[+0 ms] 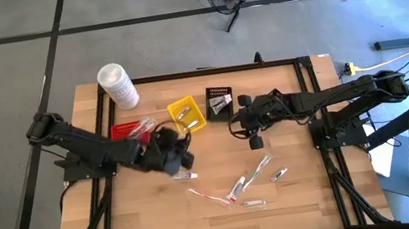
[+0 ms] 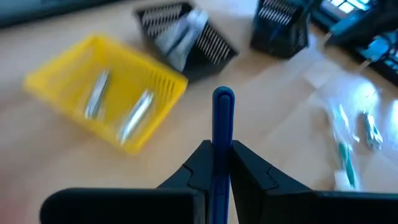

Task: Pick & Place Travel size toiletries
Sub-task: Put the razor into the right black bin

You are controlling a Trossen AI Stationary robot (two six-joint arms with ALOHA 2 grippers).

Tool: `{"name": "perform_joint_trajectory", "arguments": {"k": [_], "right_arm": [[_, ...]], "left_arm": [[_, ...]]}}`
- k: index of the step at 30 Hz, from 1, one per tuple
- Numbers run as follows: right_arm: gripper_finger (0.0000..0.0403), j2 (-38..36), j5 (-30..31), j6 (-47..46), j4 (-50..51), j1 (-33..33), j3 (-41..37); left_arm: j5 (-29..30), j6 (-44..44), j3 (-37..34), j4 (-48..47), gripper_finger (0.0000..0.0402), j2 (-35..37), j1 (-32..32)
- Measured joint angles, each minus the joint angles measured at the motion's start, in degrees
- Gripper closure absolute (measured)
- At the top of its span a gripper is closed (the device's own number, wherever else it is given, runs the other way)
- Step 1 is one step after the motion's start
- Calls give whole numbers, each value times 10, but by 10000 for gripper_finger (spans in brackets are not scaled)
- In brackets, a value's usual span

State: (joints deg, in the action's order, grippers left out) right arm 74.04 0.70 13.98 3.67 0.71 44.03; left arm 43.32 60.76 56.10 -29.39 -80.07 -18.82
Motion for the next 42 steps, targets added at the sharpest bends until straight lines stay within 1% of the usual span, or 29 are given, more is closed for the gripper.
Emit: {"name": "perform_joint_trajectory", "arguments": {"k": [3,6,9,10,12,14,15,21,23,26,30,36,42], "right_arm": [[250,0,-39,-6,-17,0,0],[260,0,-59,-31,-24,0,0],[267,0,-54,-44,-24,2,0],[269,0,-54,-45,-24,4,0],[273,6,-53,-45,-24,10,0],[275,13,-52,-45,-25,16,0],[276,19,-52,-43,-29,19,0],[274,85,-52,-46,-80,27,0],[271,111,-52,-49,-102,27,0],[268,133,-52,-60,-126,27,0],[268,137,-48,-61,-130,34,0],[284,133,-48,-60,-130,37,0],[295,113,-46,-60,-97,37,0]], "left_arm": [[-7,-129,0,80,371,-5,48],[-39,-258,0,170,371,-15,87],[-114,-398,1,252,371,-33,117],[-144,-433,0,281,371,-41,126],[-208,-475,1,327,371,-57,143],[-264,-493,1,364,371,-75,159],[-282,-499,1,375,371,-85,166],[-335,-572,0,443,370,-144,193],[-358,-582,0,484,370,-163,197],[-383,-585,0,507,369,-182,204],[-389,-585,0,506,369,-186,210],[-385,-586,1,506,369,-186,213],[-384,-586,1,489,369,-186,213]]}}
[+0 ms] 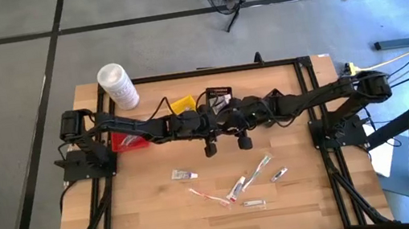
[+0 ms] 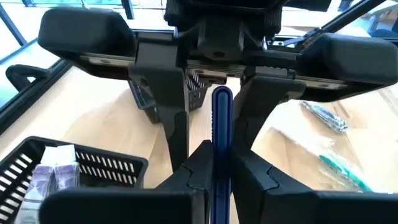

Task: Pick & Place Travel size toiletries
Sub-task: Put the razor into the right black bin

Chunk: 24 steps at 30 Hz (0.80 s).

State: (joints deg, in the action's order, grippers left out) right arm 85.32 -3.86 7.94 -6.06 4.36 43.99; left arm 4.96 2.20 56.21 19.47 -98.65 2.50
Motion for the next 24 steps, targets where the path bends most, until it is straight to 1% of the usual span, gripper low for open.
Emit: {"name": "perform_joint_trajectory", "arguments": {"k": [7,12,16,20,24], "right_arm": [[284,-26,0,1,16,0,0],[272,-44,0,0,58,0,0],[266,-73,0,0,81,0,0],[268,-104,0,0,93,0,1],[278,-113,-1,-12,97,-1,1]], "left_arm": [[0,0,1,12,369,1,0],[0,0,-1,-8,368,-1,0],[1,0,-1,-8,368,-1,0],[0,0,-1,-12,368,-1,0],[1,1,-1,-16,368,-1,0]]}}
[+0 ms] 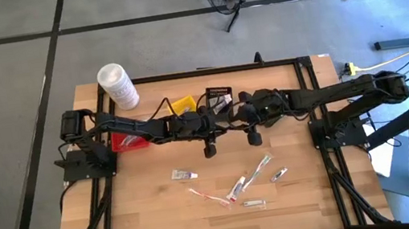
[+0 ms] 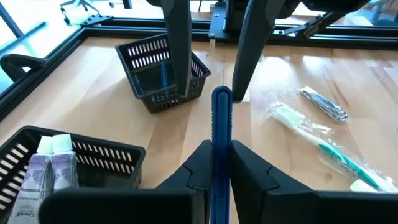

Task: Pick & Place Travel size toiletries
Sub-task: Put the razor into the right black bin

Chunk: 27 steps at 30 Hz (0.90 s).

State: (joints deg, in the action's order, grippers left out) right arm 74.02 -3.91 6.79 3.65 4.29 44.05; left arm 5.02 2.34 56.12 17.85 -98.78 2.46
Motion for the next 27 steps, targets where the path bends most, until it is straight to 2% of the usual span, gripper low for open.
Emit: {"name": "perform_joint_trajectory", "arguments": {"k": [27], "right_arm": [[355,43,-19,-1,-36,0,0]], "left_arm": [[-1,13,-1,0,368,1,0]]}}
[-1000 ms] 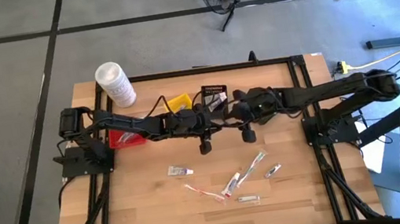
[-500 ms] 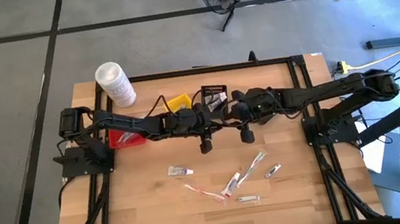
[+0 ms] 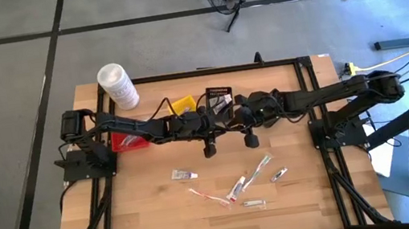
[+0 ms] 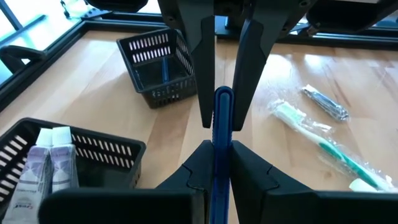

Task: Pick & Place Travel size toiletries
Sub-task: Put the razor into the right black bin

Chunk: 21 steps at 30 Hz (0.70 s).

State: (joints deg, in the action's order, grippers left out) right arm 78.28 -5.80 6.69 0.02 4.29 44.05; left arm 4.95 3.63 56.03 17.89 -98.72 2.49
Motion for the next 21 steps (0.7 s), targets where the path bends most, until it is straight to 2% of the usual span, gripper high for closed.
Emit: {"name": "perform_joint_trajectory", "arguments": {"k": [9,21], "right_arm": [[351,2,2,2,0,0,0],[352,3,4,2,14,0,0]], "left_arm": [[0,-14,0,-7,365,0,0],[1,-14,3,-6,324,1,0]]}}
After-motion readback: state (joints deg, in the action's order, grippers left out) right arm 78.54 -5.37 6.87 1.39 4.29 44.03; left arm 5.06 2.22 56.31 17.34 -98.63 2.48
